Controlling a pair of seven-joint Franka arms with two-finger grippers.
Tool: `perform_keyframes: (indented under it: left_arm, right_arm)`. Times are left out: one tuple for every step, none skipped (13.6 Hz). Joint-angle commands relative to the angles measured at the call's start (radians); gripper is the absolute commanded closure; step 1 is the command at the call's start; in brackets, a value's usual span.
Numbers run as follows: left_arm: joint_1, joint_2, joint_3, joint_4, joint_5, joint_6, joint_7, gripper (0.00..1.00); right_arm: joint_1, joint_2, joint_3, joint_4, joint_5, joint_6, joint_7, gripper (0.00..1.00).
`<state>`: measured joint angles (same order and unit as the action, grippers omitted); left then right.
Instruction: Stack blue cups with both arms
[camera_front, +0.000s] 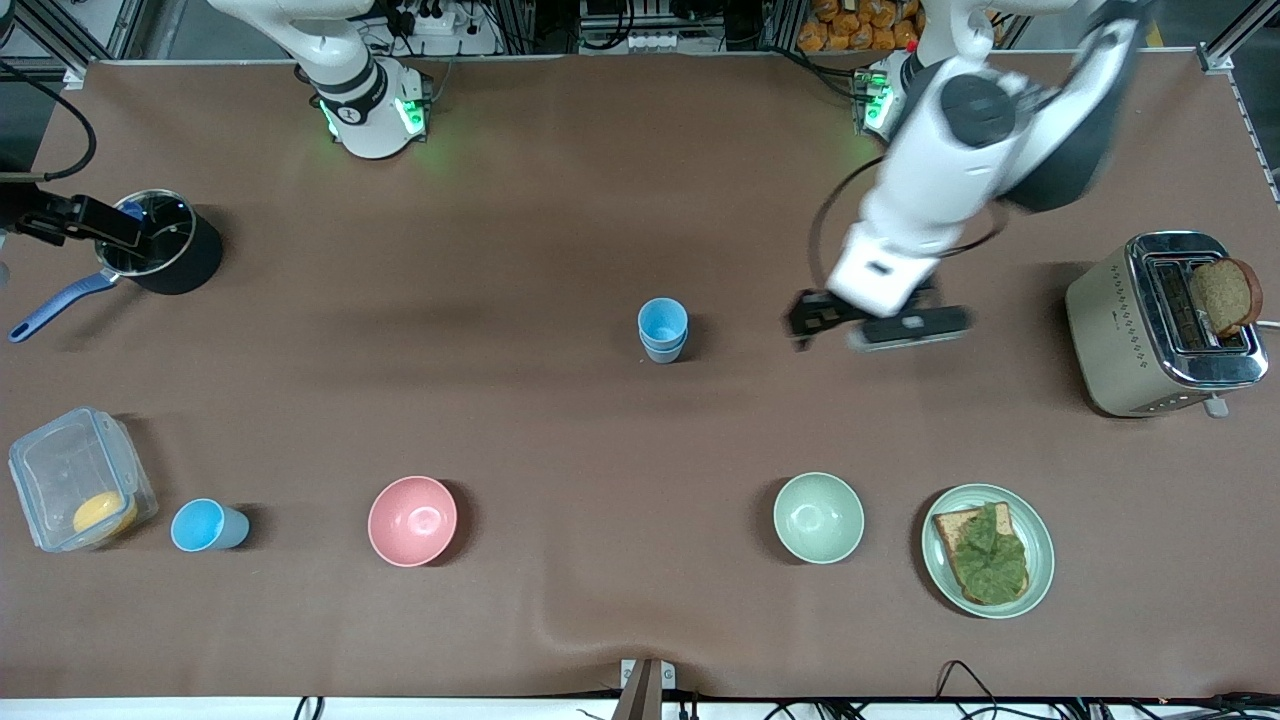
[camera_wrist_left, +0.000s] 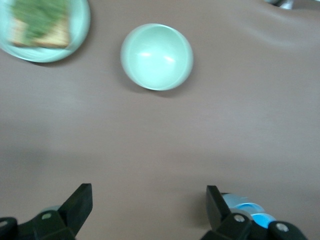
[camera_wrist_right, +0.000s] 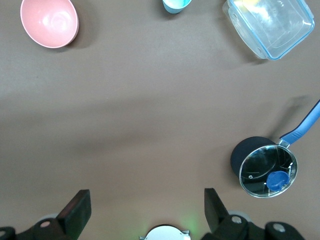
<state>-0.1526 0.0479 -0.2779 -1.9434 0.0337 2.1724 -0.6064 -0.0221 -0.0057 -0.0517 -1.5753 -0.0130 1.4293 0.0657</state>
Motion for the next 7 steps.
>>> perform_keyframes:
  left_arm:
    - [0.109,-0.121,-0.023,-0.042,0.020,-0.124,0.188,0.00]
    - [0.140,-0.141,-0.018,-0.036,0.017,-0.169,0.277,0.00]
    - [0.162,-0.158,-0.003,-0.034,0.012,-0.196,0.327,0.00]
    - [0.166,-0.177,0.028,-0.032,0.009,-0.227,0.355,0.00]
    - [0.166,-0.189,0.063,-0.025,0.008,-0.256,0.378,0.00]
    - [0.166,-0.195,0.097,-0.006,-0.010,-0.304,0.433,0.00]
    - [0.169,-0.194,0.132,0.026,-0.044,-0.366,0.483,0.00]
  right_arm:
    - [-0.024,0.004,0.018,0.011,0.001,-0.010,-0.010,0.00]
    - [-0.024,0.004,0.016,0.011,0.001,-0.010,-0.010,0.00]
    - [-0.024,0.004,0.018,0.011,0.001,-0.012,-0.010,0.00]
    - [-0.024,0.004,0.016,0.011,0.001,-0.012,-0.010,0.00]
    - [-0.024,0.004,0.018,0.011,0.001,-0.012,-0.010,0.00]
    - [-0.025,0.004,0.018,0.011,0.001,-0.012,-0.010,0.00]
    - [-0.024,0.004,0.018,0.011,0.001,-0.012,-0.010,0.00]
